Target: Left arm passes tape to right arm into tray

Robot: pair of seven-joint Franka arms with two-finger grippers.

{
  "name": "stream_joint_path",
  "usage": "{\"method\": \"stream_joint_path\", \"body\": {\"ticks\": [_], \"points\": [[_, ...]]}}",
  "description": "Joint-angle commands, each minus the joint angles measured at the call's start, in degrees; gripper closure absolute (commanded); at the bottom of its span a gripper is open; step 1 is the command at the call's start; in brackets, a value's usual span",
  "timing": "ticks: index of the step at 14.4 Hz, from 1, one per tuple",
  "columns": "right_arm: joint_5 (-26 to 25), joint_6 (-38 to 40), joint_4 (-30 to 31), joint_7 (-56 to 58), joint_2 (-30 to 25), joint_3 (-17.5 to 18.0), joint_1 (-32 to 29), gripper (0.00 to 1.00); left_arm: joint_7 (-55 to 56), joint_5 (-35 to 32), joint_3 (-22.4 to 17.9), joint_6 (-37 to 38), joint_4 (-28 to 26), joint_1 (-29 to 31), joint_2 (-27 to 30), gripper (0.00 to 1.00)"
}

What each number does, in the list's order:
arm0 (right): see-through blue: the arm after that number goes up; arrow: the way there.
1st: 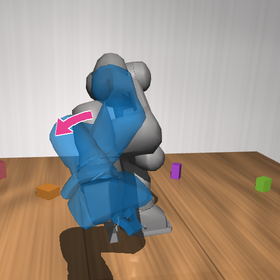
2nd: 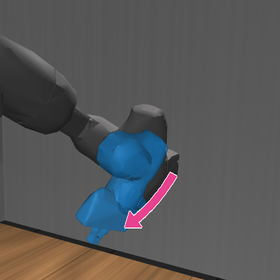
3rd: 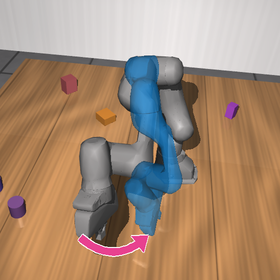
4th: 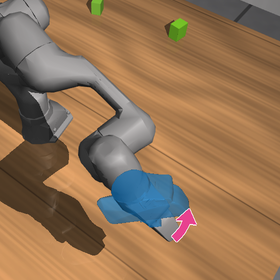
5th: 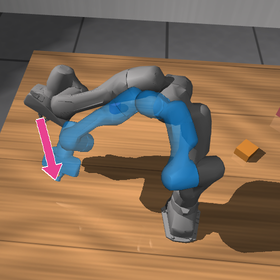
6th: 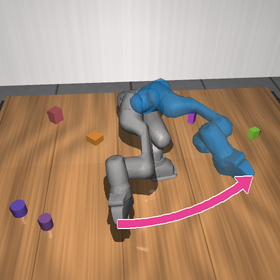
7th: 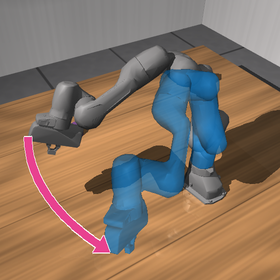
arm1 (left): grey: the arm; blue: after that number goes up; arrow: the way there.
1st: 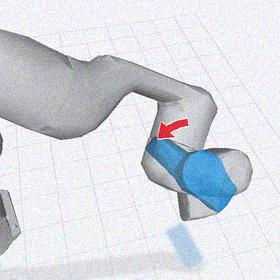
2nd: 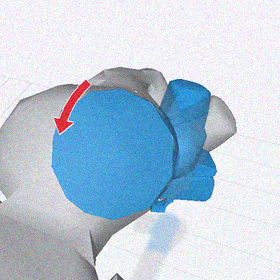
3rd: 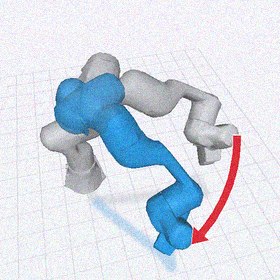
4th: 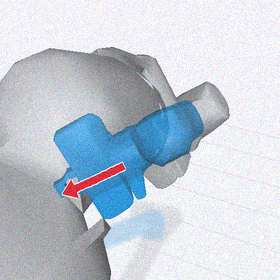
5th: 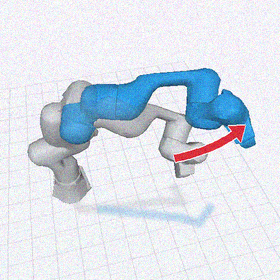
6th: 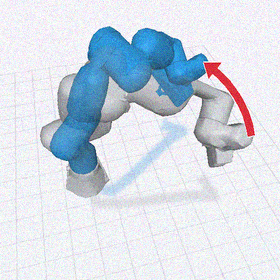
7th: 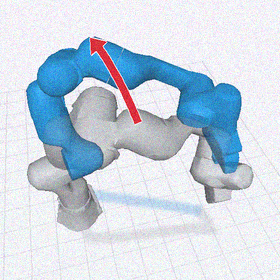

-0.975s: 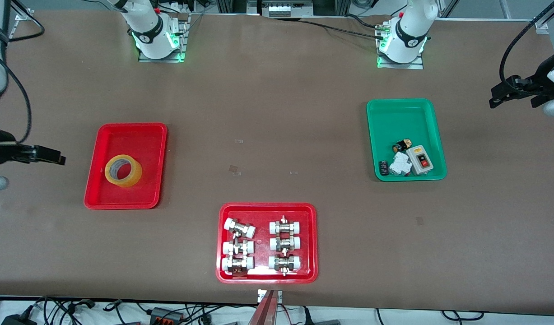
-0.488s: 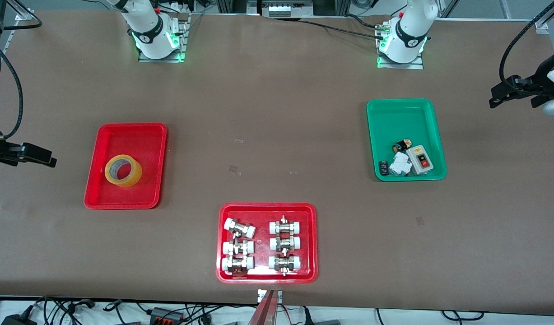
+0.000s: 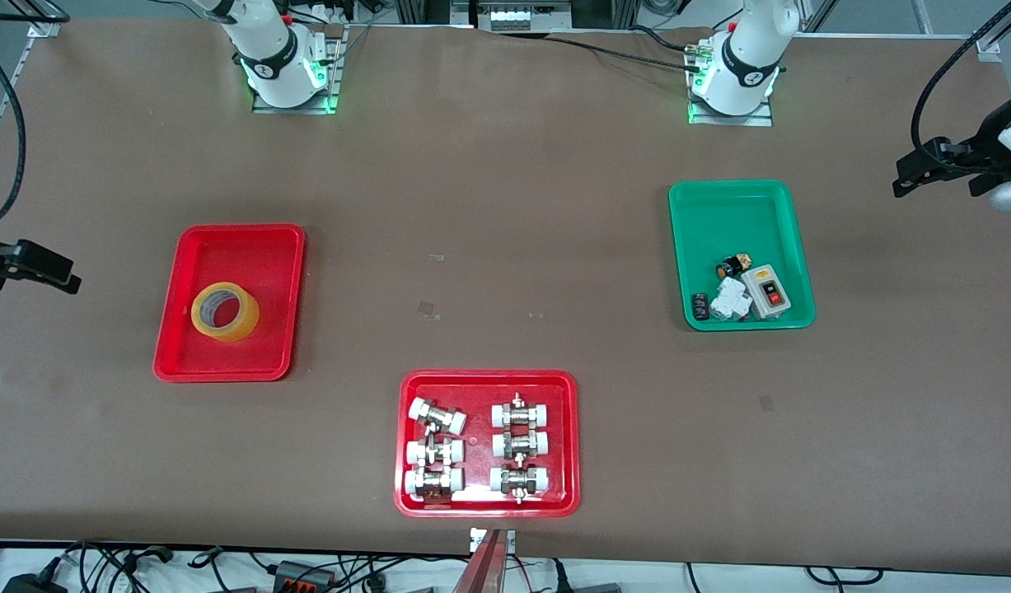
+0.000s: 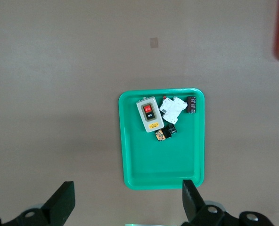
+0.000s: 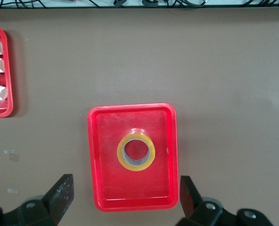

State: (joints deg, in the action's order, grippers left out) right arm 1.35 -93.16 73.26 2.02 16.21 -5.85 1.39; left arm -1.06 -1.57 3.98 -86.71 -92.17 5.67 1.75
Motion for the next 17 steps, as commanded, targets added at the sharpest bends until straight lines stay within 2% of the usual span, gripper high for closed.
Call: {"method": "stream_joint_path", "body": {"ticks": [1,4,7,13,17], "points": [[-0.91,-2.19,5.56,-0.7,-3.71,2.42,-2.01,0.0,-1.22,-0.19,0.41,0.31,1.29,0.57,-0.6,0.0],[-1.35,-6.07,11.89,-0.53,-7.41,2.42,-1.75,0.0,-1.22,-0.19,0.41,0.31,1.29,0.57,-0.6,0.0],[-3.37,-5.63,12.34,-0.53,-7.94,2.42,-0.78,0.0,-1.22,-0.19,0.41,0.22,1.29,0.57,-0.6,0.0],[-1.44,-6.6,22.44,-0.61,-14.88,2.34,-0.96,0.0,-1.22,-0.19,0.59,0.22,1.29,0.48,-0.6,0.0],[-1.35,-5.29,22.28,-0.7,-15.94,2.69,-0.78,0.0,-1.22,-0.19,0.94,0.31,1.38,0.48,-0.6,0.0]]}}
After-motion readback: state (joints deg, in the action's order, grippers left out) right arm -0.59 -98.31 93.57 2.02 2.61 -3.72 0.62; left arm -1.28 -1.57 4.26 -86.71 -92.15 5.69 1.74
